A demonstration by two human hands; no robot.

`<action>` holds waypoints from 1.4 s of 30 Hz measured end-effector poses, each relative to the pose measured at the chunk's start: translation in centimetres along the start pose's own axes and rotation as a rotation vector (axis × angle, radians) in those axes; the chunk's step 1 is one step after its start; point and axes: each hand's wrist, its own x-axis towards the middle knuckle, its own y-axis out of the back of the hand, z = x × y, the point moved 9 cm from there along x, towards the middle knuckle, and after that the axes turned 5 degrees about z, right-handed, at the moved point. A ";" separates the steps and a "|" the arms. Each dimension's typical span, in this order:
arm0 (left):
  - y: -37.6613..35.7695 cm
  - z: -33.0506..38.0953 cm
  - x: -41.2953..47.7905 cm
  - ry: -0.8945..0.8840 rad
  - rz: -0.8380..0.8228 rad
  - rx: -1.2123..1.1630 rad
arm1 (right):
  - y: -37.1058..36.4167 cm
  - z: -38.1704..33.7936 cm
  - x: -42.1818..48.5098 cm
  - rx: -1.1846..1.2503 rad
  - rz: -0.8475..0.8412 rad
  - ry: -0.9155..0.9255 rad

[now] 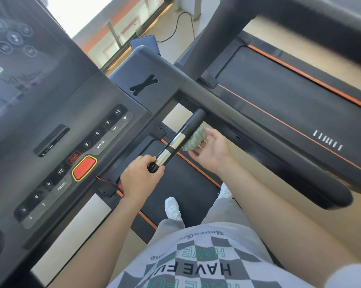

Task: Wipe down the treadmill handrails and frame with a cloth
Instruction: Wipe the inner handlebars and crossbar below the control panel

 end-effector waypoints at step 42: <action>0.1 -4.7 -2.5 0.001 -0.031 -0.159 | -12.7 1.3 -1.4 -2.691 -0.545 0.588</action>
